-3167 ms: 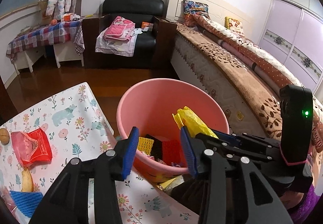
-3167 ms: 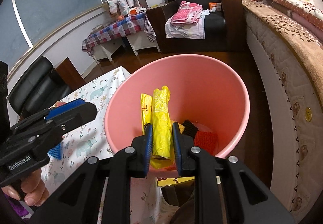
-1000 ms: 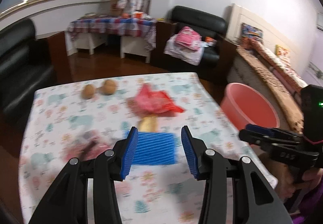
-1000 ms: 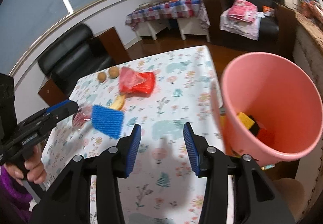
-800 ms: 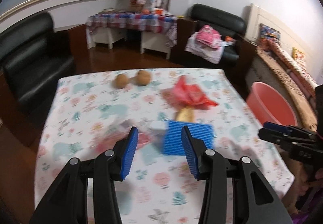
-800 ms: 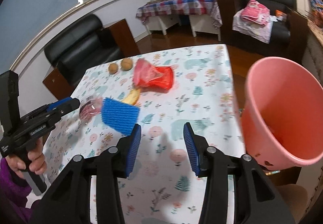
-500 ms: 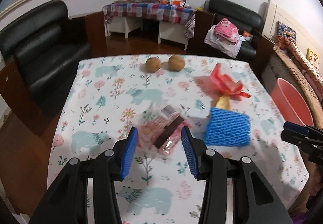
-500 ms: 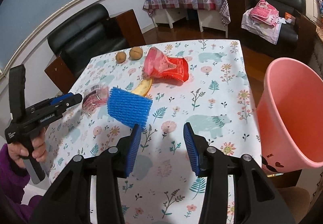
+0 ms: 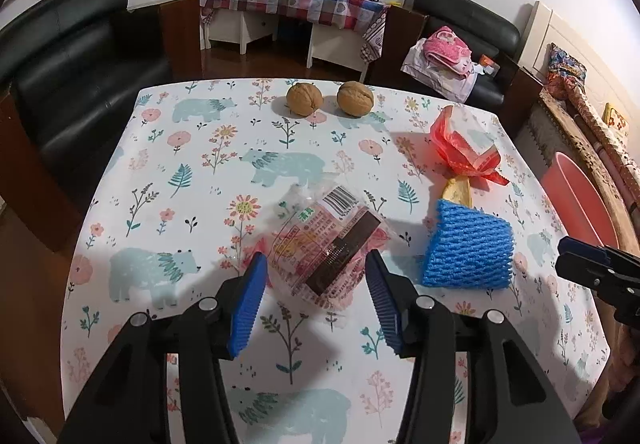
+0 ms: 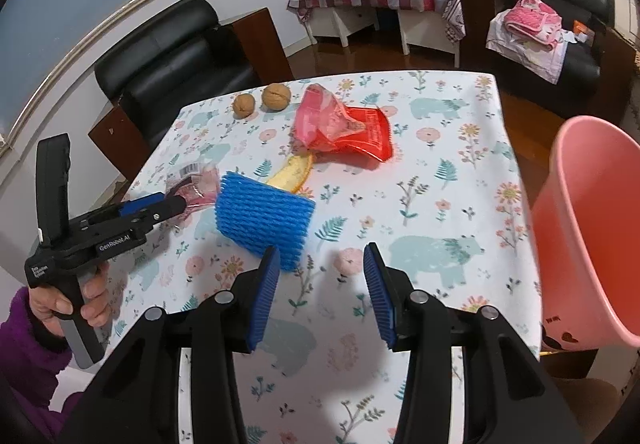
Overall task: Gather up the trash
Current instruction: 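Grasp the blue net sleeve with the right tool while the left tool grasps the clear wrapper, then carry the blue sleeve and clear wrapper over the pink bucket and release both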
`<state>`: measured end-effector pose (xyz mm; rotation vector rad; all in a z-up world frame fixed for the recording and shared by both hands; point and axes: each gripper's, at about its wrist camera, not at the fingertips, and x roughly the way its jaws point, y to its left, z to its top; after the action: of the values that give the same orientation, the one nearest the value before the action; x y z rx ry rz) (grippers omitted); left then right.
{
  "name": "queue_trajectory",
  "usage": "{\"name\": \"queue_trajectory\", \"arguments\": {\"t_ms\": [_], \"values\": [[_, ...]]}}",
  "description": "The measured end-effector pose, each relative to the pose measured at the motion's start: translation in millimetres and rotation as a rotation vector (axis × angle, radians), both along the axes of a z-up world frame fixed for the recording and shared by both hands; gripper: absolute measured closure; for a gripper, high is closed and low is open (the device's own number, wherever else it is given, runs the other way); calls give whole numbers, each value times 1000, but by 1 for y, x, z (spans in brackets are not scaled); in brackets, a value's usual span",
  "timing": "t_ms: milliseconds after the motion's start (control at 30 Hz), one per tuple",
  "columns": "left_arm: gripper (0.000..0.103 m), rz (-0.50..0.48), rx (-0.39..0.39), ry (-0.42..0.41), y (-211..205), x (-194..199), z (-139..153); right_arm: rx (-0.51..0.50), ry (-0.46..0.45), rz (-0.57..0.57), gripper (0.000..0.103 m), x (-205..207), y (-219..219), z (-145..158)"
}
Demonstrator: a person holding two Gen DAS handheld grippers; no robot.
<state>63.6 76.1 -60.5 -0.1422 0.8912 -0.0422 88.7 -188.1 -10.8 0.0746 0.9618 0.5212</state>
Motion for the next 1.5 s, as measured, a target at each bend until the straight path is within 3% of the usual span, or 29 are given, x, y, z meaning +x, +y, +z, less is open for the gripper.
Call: {"name": "queue_trajectory", "arguments": {"t_ms": [367,967,1233,1500], "values": [[78,-30,-29,-23,0,0,1,2,16,49,59,24,26,-5],[81,0,-87,-79,8,-18,21,31,100,81,59,47,48,-31],[81,8,-93,-86,8,-21,24,41,88,70,90,38,45,-32],[81,1,-91,-101,3,-25,33,86,15,84,95,22,36,-8]]}}
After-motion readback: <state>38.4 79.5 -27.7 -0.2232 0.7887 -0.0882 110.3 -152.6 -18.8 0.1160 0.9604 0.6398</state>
